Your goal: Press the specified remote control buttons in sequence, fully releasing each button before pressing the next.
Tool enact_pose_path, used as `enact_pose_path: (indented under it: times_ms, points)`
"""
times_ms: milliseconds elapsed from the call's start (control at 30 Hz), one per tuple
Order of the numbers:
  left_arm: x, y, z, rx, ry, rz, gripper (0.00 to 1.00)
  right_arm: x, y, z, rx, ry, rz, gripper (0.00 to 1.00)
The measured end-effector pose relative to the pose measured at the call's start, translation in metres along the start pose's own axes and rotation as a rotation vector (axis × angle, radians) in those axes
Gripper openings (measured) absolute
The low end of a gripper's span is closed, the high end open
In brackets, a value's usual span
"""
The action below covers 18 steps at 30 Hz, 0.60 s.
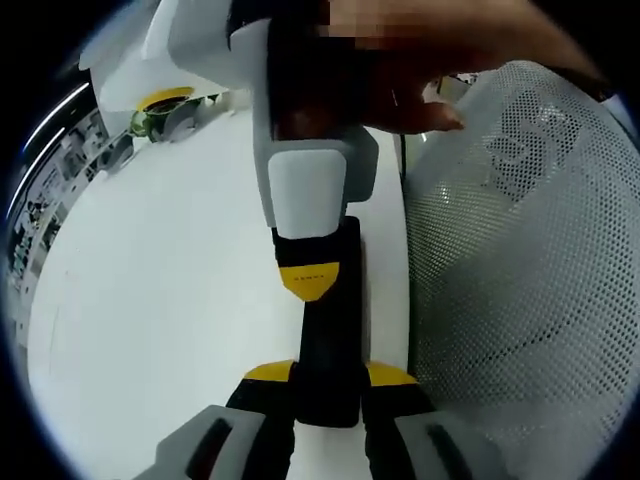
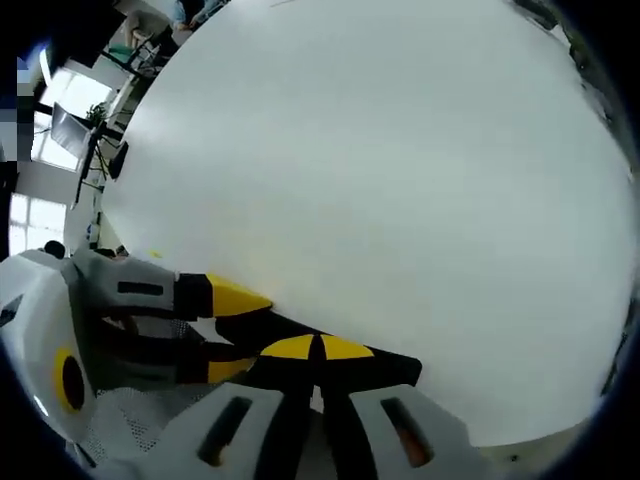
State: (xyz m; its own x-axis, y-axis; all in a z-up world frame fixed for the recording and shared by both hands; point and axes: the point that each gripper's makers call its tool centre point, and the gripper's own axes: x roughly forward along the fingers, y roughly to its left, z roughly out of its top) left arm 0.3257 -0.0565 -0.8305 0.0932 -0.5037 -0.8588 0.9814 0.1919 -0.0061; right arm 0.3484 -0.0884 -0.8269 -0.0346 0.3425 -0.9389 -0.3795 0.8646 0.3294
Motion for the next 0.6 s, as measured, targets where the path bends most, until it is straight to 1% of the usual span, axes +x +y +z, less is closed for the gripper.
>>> enact_pose_path:
  times_ms: [200, 267, 433, 533, 600]
  points:
    - [-0.0001, -0.0003, 0.0001, -0.003, 0.0, 0.002, 0.25, 0.0004, 0.001, 0.0, -0.04, -0.003, -0.03, 0.0]
    - [-0.0001, -0.0003, 0.0002, -0.004, 0.0, 0.002, 0.24, 0.0, 0.001, -0.0001, -0.041, -0.007, -0.032, 0.0]
    - [-0.0001, -0.0002, 0.0001, -0.006, 0.0, 0.002, 0.24, -0.0008, -0.001, 0.0006, -0.024, -0.033, -0.021, 0.0]
    - [-0.0001, -0.0002, 0.0, -0.009, 0.0, 0.004, 0.24, -0.0012, -0.001, 0.0, 0.01, -0.059, -0.006, 0.0]
    - [-0.0001, -0.0002, -0.0001, -0.01, 0.0, 0.004, 0.25, -0.0012, -0.0017, 0.0008, 0.02, -0.062, 0.003, 0.0]
